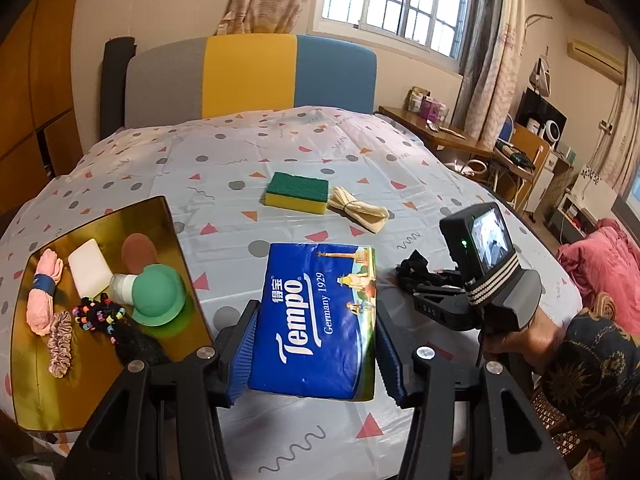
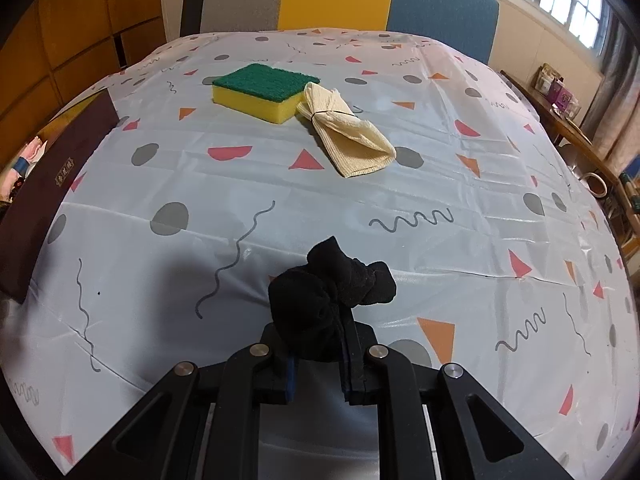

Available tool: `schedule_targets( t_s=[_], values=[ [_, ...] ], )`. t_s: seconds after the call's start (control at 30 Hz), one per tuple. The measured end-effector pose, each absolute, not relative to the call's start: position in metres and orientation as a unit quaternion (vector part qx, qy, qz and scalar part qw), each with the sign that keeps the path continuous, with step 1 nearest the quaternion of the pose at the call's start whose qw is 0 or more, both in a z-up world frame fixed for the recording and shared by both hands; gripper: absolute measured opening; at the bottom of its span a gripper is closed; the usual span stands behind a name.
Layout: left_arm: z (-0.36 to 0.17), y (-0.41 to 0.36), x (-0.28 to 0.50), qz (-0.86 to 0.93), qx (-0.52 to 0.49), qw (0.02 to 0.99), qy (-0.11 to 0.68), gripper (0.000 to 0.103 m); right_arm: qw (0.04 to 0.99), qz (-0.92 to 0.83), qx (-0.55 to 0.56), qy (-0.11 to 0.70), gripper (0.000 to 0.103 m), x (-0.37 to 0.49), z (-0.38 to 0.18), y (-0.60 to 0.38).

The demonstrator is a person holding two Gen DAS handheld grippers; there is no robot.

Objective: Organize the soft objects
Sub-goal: 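Carry the tissue pack toward the tray with the left gripper while the right grasps the black scrunchie, then lower the tissue pack into the gold tray and open the left gripper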

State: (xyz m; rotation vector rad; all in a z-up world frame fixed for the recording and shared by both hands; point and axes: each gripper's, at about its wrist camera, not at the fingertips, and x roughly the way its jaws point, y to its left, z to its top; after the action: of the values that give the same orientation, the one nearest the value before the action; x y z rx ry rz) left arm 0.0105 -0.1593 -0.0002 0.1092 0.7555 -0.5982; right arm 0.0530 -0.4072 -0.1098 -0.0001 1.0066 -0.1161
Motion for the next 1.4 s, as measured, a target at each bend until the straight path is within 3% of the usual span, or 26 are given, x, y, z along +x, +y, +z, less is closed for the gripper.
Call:
schedule_targets(
  t_s=[0.27,0.53,0.83,1.4],
  values=[
    [0.015,-0.127,0.02,-0.27,0.019,0.893,0.359,0.054,0.875,-0.055,-0.001,0.482,0.015,0.054,-0.11,-0.406],
    [0.03,-0.024,0.05,-0.177,-0.074,0.912,0.362,0.054,0.874,-0.055,-0.009,0.483,0.015,0.055,-0.11,-0.404],
    [-0.018,0.071,0.063,-0.064,-0.121,0.9,0.413,0.053,0.874,-0.057,-0.013,0.483,0.015,0.056,-0.111,-0.405],
    [-0.095,0.035,0.119,-0.045,-0.056,0.852,0.519,0.054,0.873,-0.058,-0.018,0.484,0.015,0.055,-0.111,-0.405]
  ],
)
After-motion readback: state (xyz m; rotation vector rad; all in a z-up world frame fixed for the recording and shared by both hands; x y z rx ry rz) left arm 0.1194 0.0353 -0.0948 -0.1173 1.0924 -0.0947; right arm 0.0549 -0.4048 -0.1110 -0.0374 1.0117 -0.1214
